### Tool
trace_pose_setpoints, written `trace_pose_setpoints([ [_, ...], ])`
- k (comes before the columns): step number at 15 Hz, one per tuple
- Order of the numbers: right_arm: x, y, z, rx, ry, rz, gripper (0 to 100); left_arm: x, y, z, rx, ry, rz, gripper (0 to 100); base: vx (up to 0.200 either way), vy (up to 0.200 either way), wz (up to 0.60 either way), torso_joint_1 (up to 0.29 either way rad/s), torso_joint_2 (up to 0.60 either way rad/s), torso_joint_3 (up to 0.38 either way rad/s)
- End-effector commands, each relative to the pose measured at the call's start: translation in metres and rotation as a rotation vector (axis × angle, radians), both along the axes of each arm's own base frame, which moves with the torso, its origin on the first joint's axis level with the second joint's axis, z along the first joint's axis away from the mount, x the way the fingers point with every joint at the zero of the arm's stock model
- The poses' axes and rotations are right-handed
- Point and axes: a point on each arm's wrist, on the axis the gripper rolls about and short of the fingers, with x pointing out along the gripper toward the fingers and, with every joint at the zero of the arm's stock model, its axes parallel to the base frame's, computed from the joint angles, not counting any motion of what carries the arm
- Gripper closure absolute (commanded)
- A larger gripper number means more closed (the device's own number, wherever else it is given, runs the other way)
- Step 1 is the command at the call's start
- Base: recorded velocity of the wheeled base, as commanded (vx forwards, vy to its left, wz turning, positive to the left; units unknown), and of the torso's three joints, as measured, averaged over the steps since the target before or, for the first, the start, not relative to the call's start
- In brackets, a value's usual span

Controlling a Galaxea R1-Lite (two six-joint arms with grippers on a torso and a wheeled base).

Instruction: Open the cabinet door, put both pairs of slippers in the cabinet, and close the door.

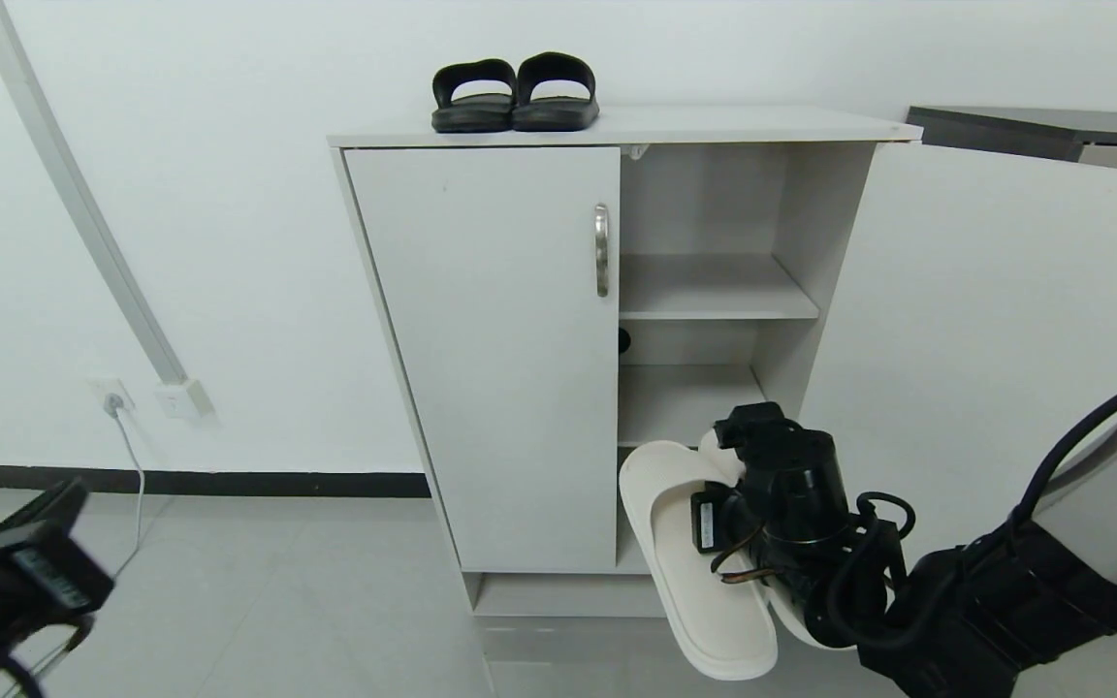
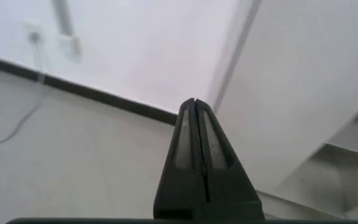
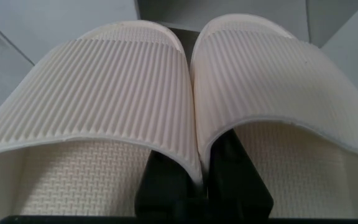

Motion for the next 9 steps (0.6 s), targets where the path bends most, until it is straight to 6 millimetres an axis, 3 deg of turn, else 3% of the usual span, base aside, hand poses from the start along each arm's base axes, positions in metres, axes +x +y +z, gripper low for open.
trace_pose_setpoints([
  [1, 0.001, 0.000, -0.002, -0.004, 0.003, -0.003, 100, -0.068, 0.026, -0.034, -0.003, -0.057, 0.229, 100, 0.000, 0.000, 0.00, 0.000, 0.00, 0.000],
  [3, 0.002, 0.001, -0.003, -0.008, 0.005, -0.003, 100, -0.109, 0.027, -0.072, 0.012, -0.035, 0.211, 100, 0.000, 0.000, 0.00, 0.000, 0.00, 0.000],
  [5, 0.002, 0.001, -0.004, -0.009, 0.006, -0.003, 100, -0.125, 0.026, -0.092, 0.017, -0.022, 0.220, 100, 0.000, 0.000, 0.00, 0.000, 0.00, 0.000],
  [9, 0.000, 0.002, -0.006, -0.012, 0.010, 0.002, 100, -0.122, 0.021, -0.091, 0.005, -0.062, -0.031, 100, 0.000, 0.000, 0.00, 0.000, 0.00, 0.000],
])
